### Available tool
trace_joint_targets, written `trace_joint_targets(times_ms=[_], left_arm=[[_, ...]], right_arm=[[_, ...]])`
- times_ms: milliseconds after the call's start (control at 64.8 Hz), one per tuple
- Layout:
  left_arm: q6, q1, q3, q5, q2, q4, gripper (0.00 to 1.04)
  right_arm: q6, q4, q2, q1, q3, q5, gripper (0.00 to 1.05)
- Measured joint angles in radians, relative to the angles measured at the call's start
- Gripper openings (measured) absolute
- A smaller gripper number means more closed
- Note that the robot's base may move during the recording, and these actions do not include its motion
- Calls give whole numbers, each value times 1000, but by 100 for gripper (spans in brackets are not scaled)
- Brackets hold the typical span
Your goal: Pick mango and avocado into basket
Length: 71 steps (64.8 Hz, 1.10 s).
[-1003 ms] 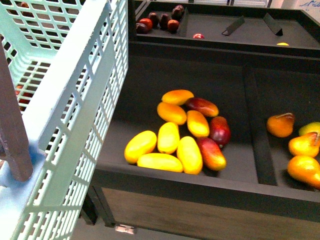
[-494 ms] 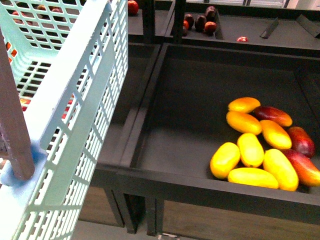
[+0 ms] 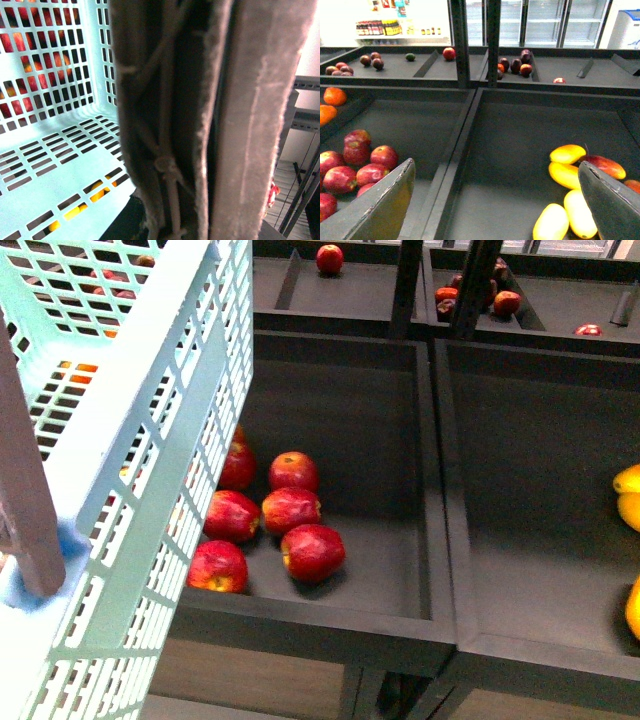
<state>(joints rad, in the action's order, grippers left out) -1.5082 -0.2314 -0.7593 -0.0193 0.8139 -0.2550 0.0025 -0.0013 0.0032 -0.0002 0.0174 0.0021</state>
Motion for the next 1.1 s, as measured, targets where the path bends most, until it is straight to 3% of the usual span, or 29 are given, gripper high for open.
trace_joint_targets(times_ms=[463, 509, 602, 741, 957, 1096], left_arm=[[31, 7, -3, -18, 2, -2, 16], [123, 13, -36, 48, 35, -55, 16], [357, 9, -114, 129, 170, -13, 16], [503, -3, -249, 122, 416, 87, 16], [513, -93, -564, 182, 808, 110, 16], [618, -223, -787, 303, 1017, -56, 16]], right_arm=[[0, 0, 1, 0, 0, -8, 96], [0, 0, 1, 0, 0, -6, 96], [0, 0, 0, 0, 0, -6, 96], [0, 0, 0, 0, 0, -5, 96], [0, 0, 1, 0, 0, -3, 96], [0, 0, 1, 0, 0, -3, 96]])
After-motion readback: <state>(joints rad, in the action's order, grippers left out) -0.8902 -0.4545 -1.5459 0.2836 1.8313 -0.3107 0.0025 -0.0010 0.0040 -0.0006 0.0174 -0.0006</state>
